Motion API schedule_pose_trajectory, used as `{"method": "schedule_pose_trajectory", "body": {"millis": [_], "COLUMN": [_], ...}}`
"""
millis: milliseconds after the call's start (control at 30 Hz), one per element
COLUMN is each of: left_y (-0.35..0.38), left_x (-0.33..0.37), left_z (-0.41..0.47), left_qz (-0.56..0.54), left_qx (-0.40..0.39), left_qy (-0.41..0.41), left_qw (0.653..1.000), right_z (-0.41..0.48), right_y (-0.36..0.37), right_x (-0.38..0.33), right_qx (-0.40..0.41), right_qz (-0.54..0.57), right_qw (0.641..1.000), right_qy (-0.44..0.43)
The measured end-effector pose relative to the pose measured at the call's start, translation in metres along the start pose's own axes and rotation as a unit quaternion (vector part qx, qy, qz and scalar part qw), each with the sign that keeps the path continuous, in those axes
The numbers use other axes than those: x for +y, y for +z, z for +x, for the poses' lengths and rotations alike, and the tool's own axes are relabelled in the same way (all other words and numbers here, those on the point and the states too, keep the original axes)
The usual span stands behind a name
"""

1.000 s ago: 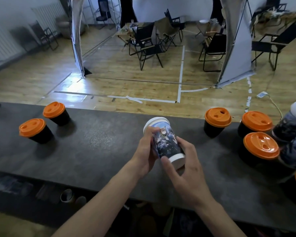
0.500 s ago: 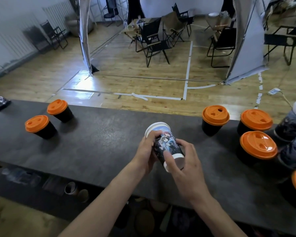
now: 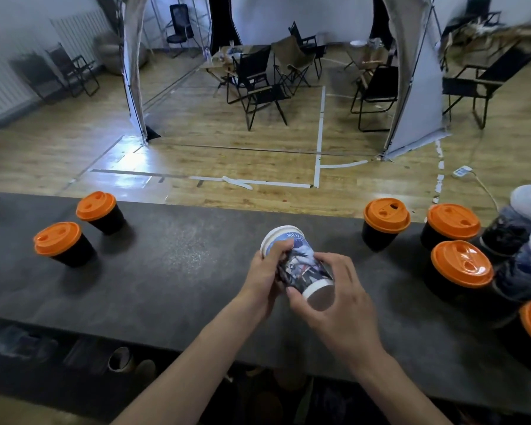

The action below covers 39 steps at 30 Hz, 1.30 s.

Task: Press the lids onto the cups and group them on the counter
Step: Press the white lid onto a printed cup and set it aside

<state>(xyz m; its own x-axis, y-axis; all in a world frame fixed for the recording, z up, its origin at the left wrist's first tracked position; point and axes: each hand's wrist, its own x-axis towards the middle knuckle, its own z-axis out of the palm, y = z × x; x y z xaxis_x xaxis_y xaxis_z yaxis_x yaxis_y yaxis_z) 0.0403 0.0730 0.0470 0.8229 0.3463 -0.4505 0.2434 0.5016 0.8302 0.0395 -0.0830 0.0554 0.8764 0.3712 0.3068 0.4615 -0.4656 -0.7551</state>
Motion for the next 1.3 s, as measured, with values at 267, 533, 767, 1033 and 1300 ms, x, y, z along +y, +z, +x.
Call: {"method": "schedule_pose_trajectory", "body": {"millis": [267, 533, 767, 1033, 1300], "left_y": [-0.009, -0.008, 0.010, 0.025, 0.034], "left_x": [0.002, 0.001, 0.001, -0.006, -0.011], "left_z": [0.003, 0.011, 0.009, 0.017, 0.018], "left_qz": [-0.005, -0.015, -0.084, -0.119, -0.073], "left_qx": [-0.046, -0.037, -0.095, -0.103, -0.070], "left_qy": [-0.024, -0.042, -0.093, -0.098, -0.076], "left_qw": [0.999, 0.998, 0.988, 0.983, 0.992], "right_z": [0.006, 0.009, 0.015, 0.018, 0.019], "right_y": [0.006, 0.007, 0.001, -0.002, -0.010], "right_x": [-0.007, -0.002, 0.001, 0.026, 0.033], "right_qx": [0.010, 0.006, 0.057, 0.004, -0.043], "right_qz": [0.023, 0.069, -0.035, 0.023, 0.191], "right_qw": [0.999, 0.996, 0.994, 0.996, 0.977], "right_qy": [0.043, 0.050, -0.089, -0.080, 0.080]}}
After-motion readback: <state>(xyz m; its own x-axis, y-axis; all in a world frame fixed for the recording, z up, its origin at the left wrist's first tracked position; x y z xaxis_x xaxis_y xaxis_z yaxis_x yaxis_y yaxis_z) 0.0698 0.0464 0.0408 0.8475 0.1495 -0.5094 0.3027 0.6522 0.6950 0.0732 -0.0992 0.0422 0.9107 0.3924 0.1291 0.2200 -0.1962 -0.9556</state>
